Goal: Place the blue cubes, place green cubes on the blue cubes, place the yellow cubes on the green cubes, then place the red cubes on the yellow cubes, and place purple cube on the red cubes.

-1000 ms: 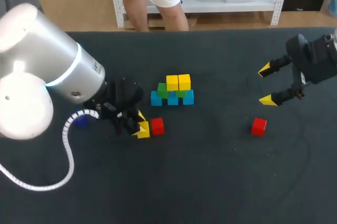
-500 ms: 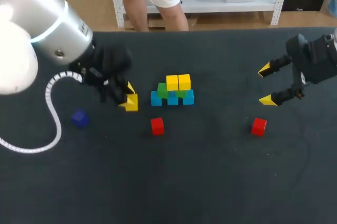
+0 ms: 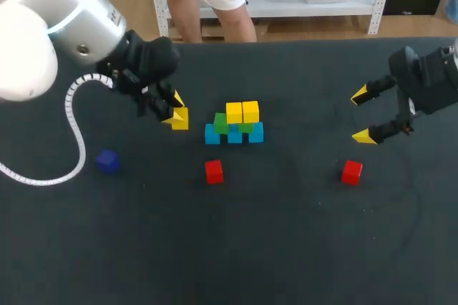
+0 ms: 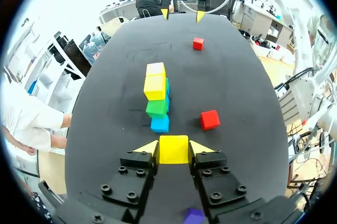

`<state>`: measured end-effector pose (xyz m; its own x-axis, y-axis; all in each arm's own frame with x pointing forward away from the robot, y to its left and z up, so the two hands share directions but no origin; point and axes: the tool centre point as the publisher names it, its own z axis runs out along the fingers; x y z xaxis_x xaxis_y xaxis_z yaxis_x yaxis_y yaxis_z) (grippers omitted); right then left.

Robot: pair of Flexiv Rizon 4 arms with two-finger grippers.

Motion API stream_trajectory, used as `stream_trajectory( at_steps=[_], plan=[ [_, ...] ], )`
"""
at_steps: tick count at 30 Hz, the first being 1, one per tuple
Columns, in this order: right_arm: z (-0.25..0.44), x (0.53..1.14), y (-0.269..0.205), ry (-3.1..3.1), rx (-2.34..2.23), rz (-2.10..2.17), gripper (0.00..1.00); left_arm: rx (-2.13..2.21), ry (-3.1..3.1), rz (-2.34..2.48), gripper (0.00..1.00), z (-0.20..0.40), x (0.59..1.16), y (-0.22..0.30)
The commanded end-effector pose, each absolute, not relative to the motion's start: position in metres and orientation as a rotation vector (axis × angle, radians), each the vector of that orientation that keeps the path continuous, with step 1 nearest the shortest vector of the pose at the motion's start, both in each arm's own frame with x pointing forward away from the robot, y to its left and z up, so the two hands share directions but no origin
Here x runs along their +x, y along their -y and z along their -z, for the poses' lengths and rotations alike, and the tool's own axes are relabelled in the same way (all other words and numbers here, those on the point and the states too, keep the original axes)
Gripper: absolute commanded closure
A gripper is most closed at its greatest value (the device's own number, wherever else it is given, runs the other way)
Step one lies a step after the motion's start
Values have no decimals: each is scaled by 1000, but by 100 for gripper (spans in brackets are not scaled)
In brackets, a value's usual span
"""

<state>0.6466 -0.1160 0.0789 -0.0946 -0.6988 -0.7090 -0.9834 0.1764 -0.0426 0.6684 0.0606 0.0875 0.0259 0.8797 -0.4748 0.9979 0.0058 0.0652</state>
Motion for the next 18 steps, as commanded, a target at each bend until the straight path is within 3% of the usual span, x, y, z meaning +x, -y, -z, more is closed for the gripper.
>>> stream_trajectory(
  at_steps=[1,18],
  plan=[
    [-78,647,116,-1855,-1582,-614,0,1924,-1908,457,100,-85,684,-53],
    [-78,647,116,-1855,-1582,-614,0,1940,-1890,471,100,-86,706,-28]
  ],
)
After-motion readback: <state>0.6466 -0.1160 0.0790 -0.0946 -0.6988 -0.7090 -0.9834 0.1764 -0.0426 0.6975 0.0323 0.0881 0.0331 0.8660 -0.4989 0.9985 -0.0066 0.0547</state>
